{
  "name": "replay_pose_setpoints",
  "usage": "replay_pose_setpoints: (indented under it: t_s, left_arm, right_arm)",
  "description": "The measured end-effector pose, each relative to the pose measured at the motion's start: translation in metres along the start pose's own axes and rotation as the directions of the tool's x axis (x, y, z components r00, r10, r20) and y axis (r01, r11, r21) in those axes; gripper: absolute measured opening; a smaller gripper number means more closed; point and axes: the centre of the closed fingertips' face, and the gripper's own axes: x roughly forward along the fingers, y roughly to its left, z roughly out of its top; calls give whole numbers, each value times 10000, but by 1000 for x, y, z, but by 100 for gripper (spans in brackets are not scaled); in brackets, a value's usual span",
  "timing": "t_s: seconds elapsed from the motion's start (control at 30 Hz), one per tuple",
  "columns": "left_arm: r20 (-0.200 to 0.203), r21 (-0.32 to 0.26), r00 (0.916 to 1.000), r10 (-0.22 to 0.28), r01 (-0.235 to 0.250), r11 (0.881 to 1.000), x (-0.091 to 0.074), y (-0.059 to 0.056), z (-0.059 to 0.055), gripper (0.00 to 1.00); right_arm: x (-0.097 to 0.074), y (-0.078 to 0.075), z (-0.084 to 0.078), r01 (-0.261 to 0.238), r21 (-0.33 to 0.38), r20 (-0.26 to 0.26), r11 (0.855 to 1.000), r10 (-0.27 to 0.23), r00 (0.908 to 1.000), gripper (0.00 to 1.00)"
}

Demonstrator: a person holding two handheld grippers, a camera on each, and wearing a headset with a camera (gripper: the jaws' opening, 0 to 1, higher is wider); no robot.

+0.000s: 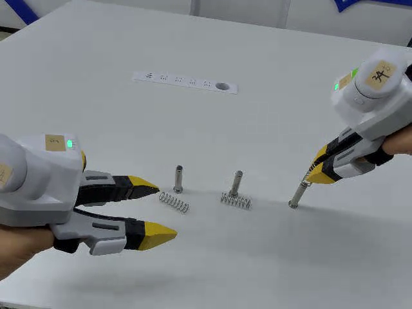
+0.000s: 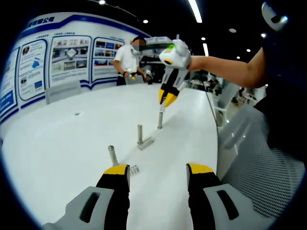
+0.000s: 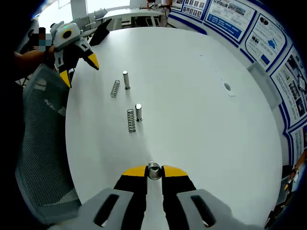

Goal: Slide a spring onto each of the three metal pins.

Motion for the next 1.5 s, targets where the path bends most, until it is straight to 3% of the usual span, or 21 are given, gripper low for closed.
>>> replay_pose_setpoints:
  t_s: [0.87, 1.5]
  left_arm:
    - [-14, 59, 10000, -82, 82, 9999, 1, -1, 0, 47]
    - [-51, 20, 10000, -71, 71, 10000, 1, -1, -2, 47]
  right_arm:
    - [39, 2, -16, -265, 437, -581, 9987, 290, 9979, 12]
    - [56, 6, -27, -356, 828, -785, 9959, 421, 9960, 13]
